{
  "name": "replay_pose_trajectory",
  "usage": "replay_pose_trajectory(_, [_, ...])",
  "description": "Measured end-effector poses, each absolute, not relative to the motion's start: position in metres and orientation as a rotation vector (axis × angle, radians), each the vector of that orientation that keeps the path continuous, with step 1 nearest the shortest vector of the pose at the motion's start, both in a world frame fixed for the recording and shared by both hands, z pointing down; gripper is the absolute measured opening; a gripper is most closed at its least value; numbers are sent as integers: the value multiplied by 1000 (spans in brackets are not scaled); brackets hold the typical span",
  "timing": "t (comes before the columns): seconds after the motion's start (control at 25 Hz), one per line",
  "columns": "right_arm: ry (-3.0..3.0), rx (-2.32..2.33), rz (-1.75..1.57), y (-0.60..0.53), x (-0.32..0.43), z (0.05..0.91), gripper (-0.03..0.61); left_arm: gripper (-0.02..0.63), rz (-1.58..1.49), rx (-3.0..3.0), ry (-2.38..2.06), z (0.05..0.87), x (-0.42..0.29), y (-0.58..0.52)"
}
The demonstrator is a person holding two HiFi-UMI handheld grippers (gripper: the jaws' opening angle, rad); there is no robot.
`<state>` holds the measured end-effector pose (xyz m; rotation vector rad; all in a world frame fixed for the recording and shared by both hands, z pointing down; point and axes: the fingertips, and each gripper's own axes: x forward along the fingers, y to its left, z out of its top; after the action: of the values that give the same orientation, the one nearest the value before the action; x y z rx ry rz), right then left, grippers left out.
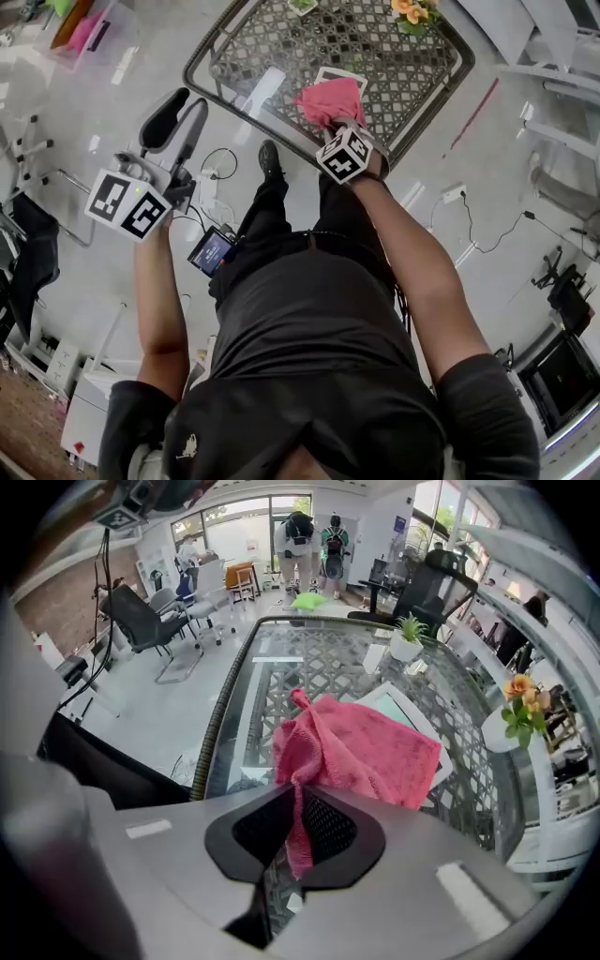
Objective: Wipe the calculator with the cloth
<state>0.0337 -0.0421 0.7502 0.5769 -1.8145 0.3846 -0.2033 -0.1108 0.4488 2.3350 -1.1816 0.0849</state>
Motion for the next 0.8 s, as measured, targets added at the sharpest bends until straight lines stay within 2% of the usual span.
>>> replay_pose_trajectory(0.36, [-1718,714,447,-51,96,753,26,189,126,2348,-1167,442,-194,-108])
replay_pose_trajectory(0.8, [-1680,982,822,-62,169,724,42,189,144,2388,-1168,422,-190,-109])
